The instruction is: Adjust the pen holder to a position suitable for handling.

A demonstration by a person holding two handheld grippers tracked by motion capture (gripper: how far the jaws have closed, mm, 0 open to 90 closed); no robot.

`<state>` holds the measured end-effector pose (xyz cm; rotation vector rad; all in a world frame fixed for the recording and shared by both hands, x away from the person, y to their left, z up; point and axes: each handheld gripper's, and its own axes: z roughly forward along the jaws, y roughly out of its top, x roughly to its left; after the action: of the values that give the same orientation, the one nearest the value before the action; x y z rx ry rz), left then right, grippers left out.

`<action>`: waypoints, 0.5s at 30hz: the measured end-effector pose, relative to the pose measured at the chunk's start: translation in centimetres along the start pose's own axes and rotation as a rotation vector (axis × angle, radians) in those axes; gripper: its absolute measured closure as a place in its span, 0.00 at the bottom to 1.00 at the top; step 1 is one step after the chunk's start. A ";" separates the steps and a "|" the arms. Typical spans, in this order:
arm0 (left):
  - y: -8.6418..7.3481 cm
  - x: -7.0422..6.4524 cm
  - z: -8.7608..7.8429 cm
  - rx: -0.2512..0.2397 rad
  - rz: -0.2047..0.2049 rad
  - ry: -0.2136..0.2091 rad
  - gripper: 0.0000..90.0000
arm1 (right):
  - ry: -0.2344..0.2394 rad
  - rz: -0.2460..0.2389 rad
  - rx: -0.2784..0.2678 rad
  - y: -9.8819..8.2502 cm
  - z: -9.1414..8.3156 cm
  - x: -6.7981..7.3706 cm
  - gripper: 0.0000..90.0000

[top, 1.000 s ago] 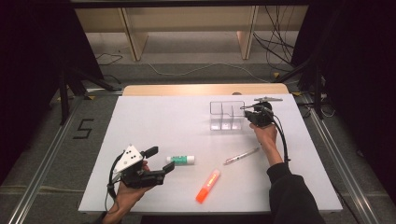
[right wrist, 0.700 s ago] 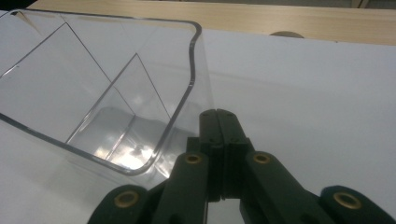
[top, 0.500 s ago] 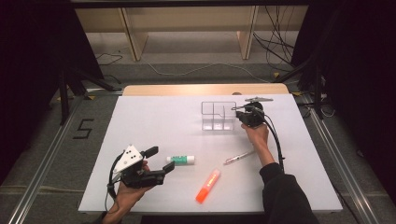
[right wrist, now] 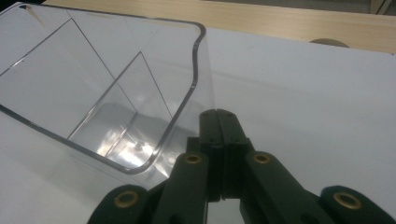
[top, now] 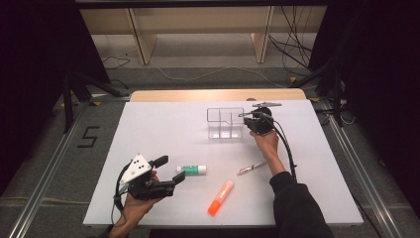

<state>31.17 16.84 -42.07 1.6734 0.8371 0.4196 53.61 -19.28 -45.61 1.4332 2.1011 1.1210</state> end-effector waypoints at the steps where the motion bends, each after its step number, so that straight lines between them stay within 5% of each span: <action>1: 0.0 0.0 0.0 0.001 0.000 0.000 0.20 | 0.003 -0.002 -0.003 0.1 0.1 0.2 1.00; 15: 0.0 0.1 0.0 0.001 -0.003 0.004 0.19 | 0.005 -0.011 -0.005 0.4 0.4 0.9 1.00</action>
<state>31.20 16.91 -42.05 1.6729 0.8430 0.4204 53.75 -18.23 -45.48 1.4168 2.1053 1.1258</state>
